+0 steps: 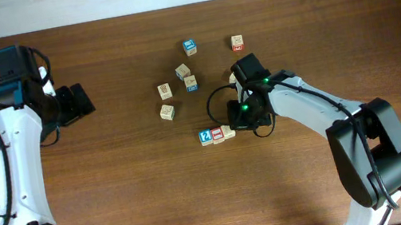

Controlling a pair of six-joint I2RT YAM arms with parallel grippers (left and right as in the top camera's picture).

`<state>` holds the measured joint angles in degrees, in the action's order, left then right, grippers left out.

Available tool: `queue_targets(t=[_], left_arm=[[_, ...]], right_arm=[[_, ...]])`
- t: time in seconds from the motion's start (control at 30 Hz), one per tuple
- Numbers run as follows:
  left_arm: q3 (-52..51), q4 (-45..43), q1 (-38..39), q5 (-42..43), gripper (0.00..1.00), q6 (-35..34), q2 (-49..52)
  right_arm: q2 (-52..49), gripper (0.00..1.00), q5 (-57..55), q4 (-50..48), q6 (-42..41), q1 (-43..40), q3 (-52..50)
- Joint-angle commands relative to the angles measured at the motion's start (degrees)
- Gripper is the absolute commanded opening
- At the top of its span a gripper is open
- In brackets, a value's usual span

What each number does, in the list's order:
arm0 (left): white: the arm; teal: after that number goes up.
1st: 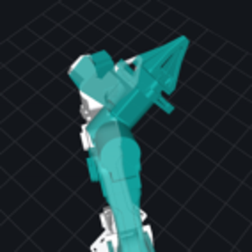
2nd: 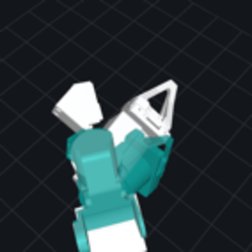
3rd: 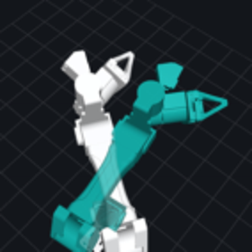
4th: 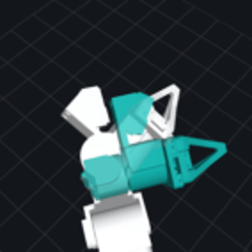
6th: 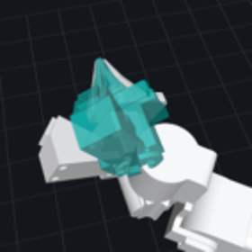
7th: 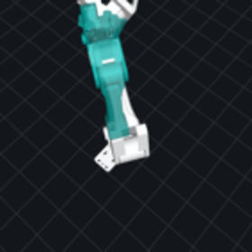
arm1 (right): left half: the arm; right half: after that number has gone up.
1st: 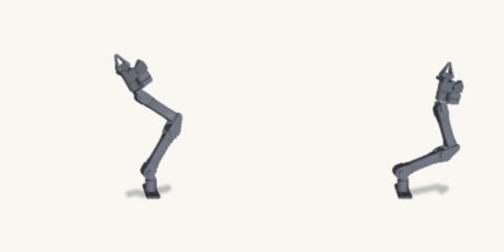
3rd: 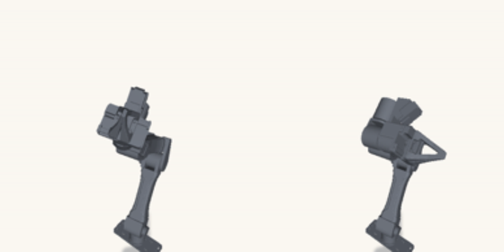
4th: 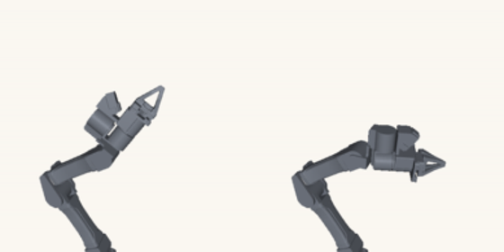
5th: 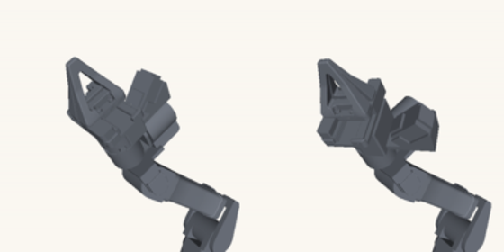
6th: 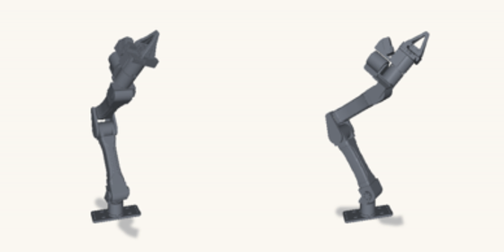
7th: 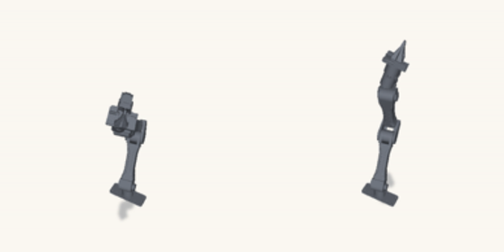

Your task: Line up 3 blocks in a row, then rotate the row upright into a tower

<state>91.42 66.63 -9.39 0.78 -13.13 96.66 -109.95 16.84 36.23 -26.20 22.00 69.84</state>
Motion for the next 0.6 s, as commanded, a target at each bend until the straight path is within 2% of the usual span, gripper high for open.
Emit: queue_targets(t=[0.0, 0.07, 0.1, 0.17, 0.27, 0.37, 0.5, 0.53, 0.57], left_arm=[[-0.5, 0.5, 2.4, 4.6, 0.99, -0.3, 0.5], [-2.9, 0.6, 6.1, 5.4, 0.95, -0.4, 0.5], [-5.2, -0.2, 8.8, 6.6, 0.89, -0.4, 0.7], [-9.7, -3.6, 13.0, 7.0, 0.84, -1.8, 0.9], [-16.3, -9.8, 17.7, 8.9, 0.62, -3.6, 0.9], [-20.3, -15.0, 22.1, 10.9, 0.48, -3.6, 2.2], [-20.5, -20.1, 26.0, 13.4, 0.07, -2.4, 6.9], [-20.5, -21.2, 26.6, 13.4, 0.00, -2.5, 7.8], [-20.5, -22.0, 27.0, 13.5, 0.00, -2.5, 8.4]], right_arm=[[-0.5, 0.04, 1.0, -0.2, -3.2, 2.0, -0.5], [-0.5, 0.04, 0.9, -0.3, -6.4, 3.1, -0.5], [-0.5, 0.04, 0.5, -0.1, -9.1, 3.6, -0.5], [-0.5, 0.04, 0.5, -0.3, -10.9, 4.0, -1.0], [-0.5, 0.04, 0.5, -0.6, -10.9, 4.0, -2.2], [-1.2, 0.04, 0.5, -0.9, -9.6, 4.0, -2.5], [-1.4, 0.04, 2.8, -1.1, -2.6, 2.2, -2.5], [-1.4, 0.04, 5.2, -0.9, 0.1, 0.9, -2.5], [-1.4, 0.04, 8.9, -0.9, 3.7, -1.1, -2.5]])
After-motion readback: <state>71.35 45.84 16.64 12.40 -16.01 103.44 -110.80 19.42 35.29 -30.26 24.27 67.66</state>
